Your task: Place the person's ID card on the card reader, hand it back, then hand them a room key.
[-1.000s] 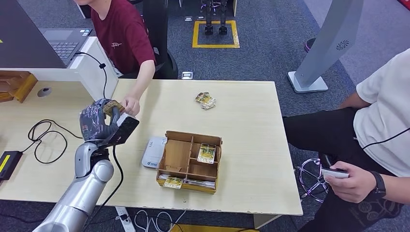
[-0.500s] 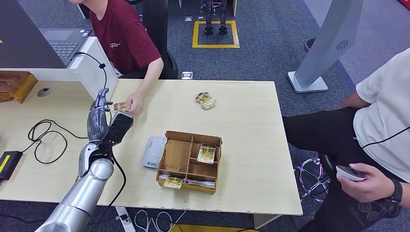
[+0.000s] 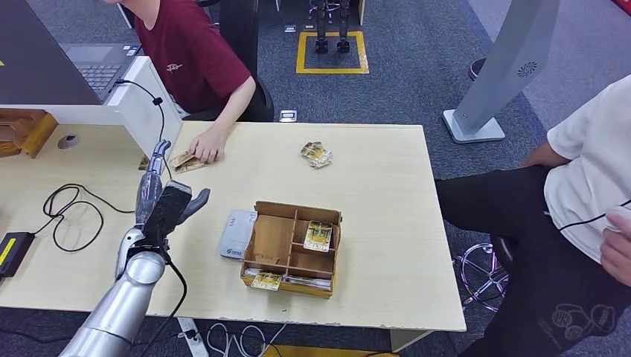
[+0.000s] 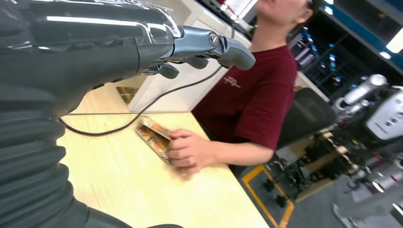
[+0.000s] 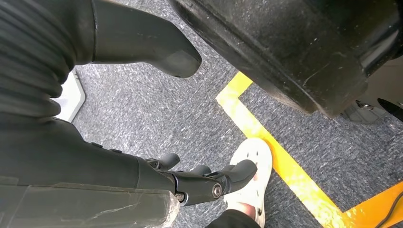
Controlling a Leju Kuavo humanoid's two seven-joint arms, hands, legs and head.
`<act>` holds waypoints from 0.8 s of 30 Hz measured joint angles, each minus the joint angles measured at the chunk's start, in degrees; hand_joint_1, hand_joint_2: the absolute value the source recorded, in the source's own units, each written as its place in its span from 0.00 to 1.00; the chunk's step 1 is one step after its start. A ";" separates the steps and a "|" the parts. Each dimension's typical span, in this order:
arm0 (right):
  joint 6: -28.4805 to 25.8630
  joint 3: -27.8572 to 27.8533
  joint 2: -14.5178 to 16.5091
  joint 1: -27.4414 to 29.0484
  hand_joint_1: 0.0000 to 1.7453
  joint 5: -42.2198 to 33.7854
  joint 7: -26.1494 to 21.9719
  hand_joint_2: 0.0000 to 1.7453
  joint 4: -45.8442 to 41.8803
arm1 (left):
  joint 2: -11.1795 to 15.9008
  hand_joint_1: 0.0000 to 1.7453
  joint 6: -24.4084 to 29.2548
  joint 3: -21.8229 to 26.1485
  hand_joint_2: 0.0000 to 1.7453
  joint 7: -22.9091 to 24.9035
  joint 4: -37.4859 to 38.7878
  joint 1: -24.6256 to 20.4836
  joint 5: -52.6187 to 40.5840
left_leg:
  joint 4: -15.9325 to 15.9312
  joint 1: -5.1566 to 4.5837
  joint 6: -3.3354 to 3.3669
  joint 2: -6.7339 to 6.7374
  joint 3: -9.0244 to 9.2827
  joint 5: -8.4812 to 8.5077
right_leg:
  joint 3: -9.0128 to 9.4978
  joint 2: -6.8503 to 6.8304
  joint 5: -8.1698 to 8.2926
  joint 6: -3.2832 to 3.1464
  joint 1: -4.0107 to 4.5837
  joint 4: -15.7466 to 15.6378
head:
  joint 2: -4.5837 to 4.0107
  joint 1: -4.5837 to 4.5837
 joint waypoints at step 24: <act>0.11 -0.04 -0.16 -0.05 0.00 -0.60 -0.07 1.00 0.02 | 10.81 0.00 3.09 -11.80 1.00 -11.19 -29.94 21.07 -19.85 | -0.01 -0.01 0.03 0.07 -0.04 -0.06 | -0.07 0.04 -0.04 0.03 0.00 0.00 | 0.00 0.00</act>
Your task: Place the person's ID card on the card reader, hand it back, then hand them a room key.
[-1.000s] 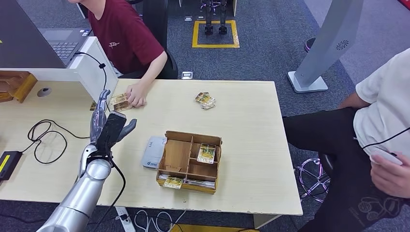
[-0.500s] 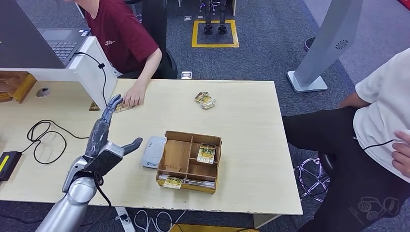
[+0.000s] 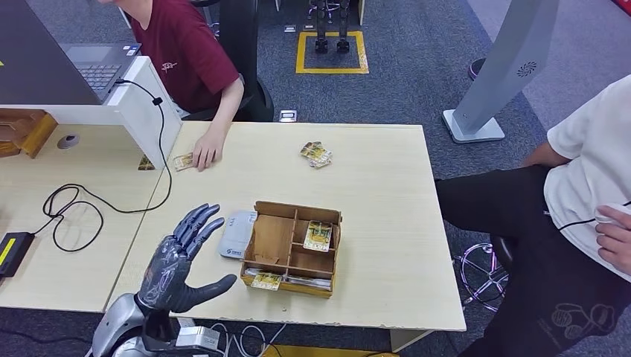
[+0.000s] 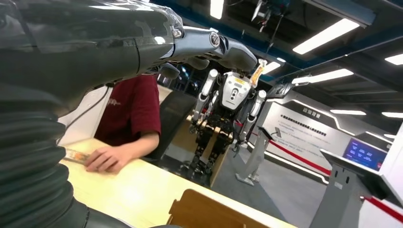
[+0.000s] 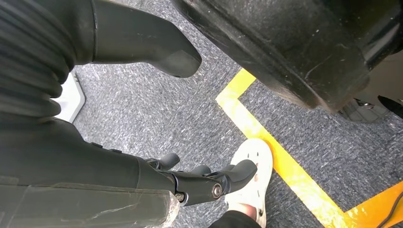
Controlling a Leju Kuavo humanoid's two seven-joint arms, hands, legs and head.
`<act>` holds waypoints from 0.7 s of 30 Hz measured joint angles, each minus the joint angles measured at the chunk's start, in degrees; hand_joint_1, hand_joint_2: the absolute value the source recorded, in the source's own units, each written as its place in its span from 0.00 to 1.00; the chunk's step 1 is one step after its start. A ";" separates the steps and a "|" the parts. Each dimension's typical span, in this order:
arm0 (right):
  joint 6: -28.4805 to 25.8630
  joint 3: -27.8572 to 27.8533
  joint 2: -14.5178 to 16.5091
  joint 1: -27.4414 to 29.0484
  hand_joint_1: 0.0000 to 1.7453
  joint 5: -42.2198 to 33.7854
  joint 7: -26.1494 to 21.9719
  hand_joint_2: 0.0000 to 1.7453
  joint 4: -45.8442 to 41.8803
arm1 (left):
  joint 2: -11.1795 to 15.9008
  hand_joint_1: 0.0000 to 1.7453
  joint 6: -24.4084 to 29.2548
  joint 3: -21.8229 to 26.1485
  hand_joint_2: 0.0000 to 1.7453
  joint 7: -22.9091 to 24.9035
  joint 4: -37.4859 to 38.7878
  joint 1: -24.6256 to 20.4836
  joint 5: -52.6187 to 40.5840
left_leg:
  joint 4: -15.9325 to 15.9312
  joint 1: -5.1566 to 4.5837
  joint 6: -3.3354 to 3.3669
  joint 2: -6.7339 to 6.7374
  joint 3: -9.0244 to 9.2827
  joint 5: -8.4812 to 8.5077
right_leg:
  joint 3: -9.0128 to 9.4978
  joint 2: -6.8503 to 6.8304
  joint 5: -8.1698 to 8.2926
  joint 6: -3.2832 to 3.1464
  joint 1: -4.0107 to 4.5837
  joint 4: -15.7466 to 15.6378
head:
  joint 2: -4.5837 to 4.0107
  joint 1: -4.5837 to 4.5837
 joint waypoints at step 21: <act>-0.09 0.00 -0.02 -0.04 0.00 0.97 0.58 1.00 0.00 | 1.53 0.00 13.23 -6.38 1.00 8.29 1.96 5.19 -15.25 | 0.00 0.00 0.00 -0.02 0.00 0.00 | 0.01 -0.01 -0.01 0.00 0.00 0.00 | 0.00 0.00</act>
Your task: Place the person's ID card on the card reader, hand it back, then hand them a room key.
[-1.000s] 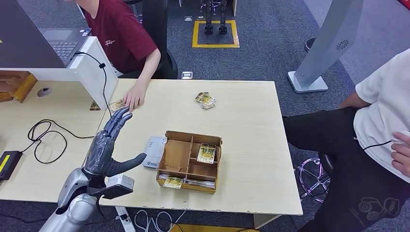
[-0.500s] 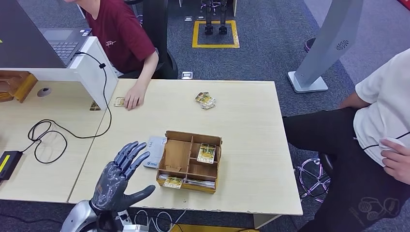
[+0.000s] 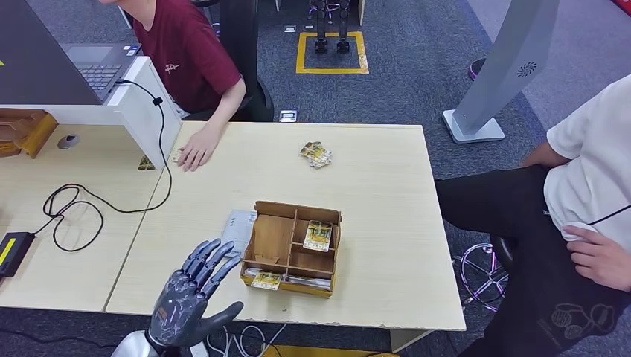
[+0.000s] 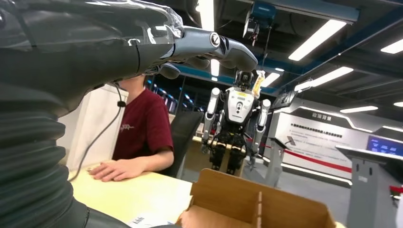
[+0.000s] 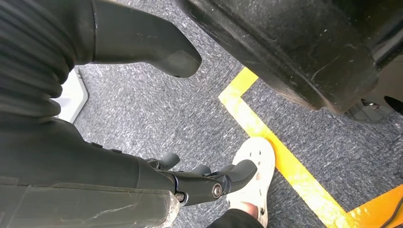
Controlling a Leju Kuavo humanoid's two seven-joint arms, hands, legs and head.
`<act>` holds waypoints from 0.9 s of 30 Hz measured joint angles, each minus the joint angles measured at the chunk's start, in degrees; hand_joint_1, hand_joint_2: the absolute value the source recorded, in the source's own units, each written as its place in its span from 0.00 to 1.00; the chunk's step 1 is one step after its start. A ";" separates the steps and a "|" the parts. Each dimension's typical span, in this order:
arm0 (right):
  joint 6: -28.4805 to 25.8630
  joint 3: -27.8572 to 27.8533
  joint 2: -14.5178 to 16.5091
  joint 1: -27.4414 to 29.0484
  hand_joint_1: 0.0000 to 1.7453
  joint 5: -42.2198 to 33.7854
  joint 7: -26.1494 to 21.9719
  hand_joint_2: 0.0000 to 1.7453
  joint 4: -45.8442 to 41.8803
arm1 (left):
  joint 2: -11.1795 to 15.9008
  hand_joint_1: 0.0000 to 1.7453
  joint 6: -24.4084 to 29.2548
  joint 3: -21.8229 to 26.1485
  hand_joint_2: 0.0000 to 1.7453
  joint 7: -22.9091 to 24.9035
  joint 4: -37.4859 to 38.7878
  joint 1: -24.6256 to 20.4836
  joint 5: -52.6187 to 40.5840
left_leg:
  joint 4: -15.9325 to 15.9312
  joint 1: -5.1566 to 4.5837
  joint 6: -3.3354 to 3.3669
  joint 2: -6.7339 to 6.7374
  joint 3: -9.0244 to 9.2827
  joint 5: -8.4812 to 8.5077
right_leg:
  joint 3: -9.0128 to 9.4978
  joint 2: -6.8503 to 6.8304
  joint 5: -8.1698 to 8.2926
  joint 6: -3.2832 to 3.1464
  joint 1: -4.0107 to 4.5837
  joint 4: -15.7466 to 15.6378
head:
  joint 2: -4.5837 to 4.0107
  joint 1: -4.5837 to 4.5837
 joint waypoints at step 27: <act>0.13 0.00 -0.02 -0.27 0.00 0.89 0.61 1.00 -0.02 | -0.93 0.00 3.96 -4.55 1.00 6.77 12.13 -1.51 -11.02 | 0.00 0.00 0.00 0.00 0.01 0.00 | 0.00 0.00 0.00 0.00 0.00 0.00 | 0.00 0.00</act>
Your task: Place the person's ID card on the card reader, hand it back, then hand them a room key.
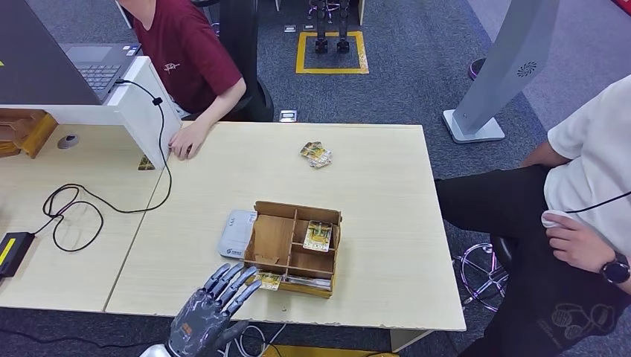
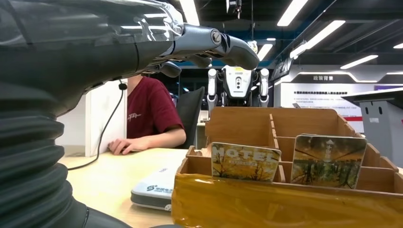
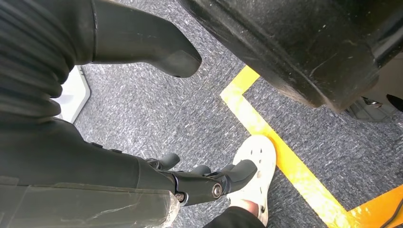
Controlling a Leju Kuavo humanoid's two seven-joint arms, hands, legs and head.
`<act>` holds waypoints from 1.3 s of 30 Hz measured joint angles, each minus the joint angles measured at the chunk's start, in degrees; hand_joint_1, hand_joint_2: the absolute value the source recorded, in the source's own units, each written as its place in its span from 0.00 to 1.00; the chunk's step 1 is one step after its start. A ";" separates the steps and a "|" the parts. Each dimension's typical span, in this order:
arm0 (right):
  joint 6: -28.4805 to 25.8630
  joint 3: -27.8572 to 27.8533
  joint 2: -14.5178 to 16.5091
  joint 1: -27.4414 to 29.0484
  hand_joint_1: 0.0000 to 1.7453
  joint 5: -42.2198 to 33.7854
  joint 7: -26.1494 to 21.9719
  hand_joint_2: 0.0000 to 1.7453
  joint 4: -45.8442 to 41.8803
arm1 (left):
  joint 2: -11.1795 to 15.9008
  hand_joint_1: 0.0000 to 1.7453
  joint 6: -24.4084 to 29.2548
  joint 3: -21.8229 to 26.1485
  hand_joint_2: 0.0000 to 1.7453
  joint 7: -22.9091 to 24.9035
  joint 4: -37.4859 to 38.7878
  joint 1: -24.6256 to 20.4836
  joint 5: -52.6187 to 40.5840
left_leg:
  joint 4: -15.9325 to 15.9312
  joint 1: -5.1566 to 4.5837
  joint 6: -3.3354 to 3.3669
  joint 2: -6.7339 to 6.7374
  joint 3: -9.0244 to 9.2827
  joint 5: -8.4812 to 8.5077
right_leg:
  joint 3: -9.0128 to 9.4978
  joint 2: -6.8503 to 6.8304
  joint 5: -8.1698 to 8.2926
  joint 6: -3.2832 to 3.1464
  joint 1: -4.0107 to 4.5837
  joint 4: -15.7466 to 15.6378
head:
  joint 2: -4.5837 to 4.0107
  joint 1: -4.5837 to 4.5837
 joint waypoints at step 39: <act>0.28 0.00 0.02 -0.35 0.00 1.15 0.02 1.00 -0.02 | -7.85 0.00 0.00 -4.66 1.00 3.94 10.28 -6.90 -0.49 | 0.00 0.00 0.00 -0.02 0.01 0.00 | 0.01 -0.01 0.01 0.00 0.00 0.00 | 0.00 -0.01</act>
